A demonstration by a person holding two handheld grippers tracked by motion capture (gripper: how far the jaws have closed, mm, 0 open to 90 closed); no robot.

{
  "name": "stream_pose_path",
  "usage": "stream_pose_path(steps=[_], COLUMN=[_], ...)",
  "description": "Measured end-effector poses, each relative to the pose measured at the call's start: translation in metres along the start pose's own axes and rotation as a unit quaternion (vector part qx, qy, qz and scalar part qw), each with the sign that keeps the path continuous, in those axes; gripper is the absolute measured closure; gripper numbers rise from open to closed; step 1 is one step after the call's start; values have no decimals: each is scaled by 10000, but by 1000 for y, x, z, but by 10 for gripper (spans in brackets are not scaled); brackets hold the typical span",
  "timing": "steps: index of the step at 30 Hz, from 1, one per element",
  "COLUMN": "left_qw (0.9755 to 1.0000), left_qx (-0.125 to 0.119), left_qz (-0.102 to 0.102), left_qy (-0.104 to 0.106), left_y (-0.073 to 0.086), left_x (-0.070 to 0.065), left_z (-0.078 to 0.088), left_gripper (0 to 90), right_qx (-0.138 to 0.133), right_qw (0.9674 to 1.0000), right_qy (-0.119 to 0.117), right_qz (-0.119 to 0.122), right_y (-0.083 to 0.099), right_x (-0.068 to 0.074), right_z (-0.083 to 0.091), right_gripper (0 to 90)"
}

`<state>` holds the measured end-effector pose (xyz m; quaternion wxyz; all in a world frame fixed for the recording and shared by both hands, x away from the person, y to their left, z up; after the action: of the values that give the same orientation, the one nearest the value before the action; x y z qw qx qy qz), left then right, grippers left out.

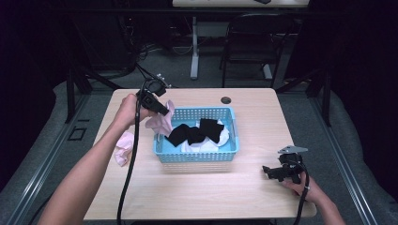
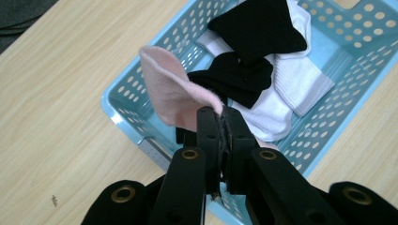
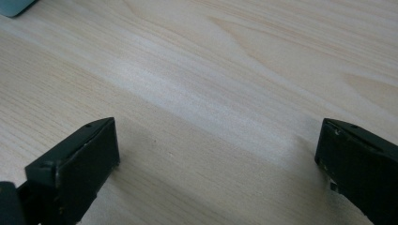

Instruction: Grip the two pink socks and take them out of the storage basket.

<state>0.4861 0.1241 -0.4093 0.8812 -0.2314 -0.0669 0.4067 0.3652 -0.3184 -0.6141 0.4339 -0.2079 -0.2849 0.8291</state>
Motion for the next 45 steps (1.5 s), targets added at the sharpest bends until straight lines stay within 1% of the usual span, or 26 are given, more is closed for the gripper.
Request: stream_pose_path(steps=[2,3,4,7,8,10,13,15,16,17,20,21,22,24,29,33,37,41,42,45], left_qw=[10000,10000,10000,9999,9999,9998,9997,9996,9994,9994,9991,9988,9988,9987,9977,9968,9956,9945,9939,9927], left_qx=[-35,-83,-83,-99,-85,-136,-158,-165,-181,-181,-228,-245,-245,-230,-268,-268,-233,-130,-152,-77], left_qz=[14,28,28,47,41,110,129,179,229,229,315,378,378,417,579,709,872,1001,1053,1158], left_qy=[-1,-43,-43,-78,-81,-97,-116,-135,-162,-162,-153,-177,-177,-190,-212,-241,-254,-286,-299,-320], left_y=[0,1,1,4,6,8,13,16,20,20,27,32,32,38,52,64,75,87,90,97], left_x=[1,3,3,7,9,13,20,24,28,28,35,40,40,44,56,66,75,86,88,95], left_z=[6,13,13,23,26,33,41,46,51,51,58,62,62,65,72,75,74,67,64,56], left_gripper=[875,875,875,875,875,875,875,875,875,875,875,875,875,875,874,875,875,874,875,875], right_qx=[1,3,3,3,5,6,3,7,5,5,4,5,5,5,-4,11,-23,-11,-11,-17], right_qw=[10000,10000,10000,10000,10000,10000,10000,10000,10000,10000,10000,10000,10000,10000,10000,10000,10000,10000,10000,10000], right_qy=[2,7,7,14,6,10,8,8,8,8,17,24,24,11,28,11,3,4,6,14], right_qz=[-1,-4,-4,-7,-6,-5,-7,-8,-9,-9,-12,-13,-13,-11,-5,-10,-37,-28,-30,-37], right_y=[0,0,0,0,0,0,0,0,0,0,0,0,0,0,0,0,0,0,0,0], right_x=[0,0,0,0,0,0,0,0,0,0,0,0,0,0,0,0,1,0,0,1], right_z=[0,0,0,0,0,0,0,0,0,0,0,0,0,0,0,0,0,0,0,0], right_gripper=[0,0,0,0,0,0,0,0,0,0,0,0,0,0,0,0,0,0,0,0])
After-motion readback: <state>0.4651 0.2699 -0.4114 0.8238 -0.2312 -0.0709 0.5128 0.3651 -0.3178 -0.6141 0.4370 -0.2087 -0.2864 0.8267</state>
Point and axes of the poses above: each handheld gripper's, and its own axes: z roughly backward along the jaws, y roughly out of its underside, x roughly to its left, the point moved 4 cm from there along -z, roughly forward along the jaws, and after that the axes turned 9 degrees about z, right-handed, at the moved point
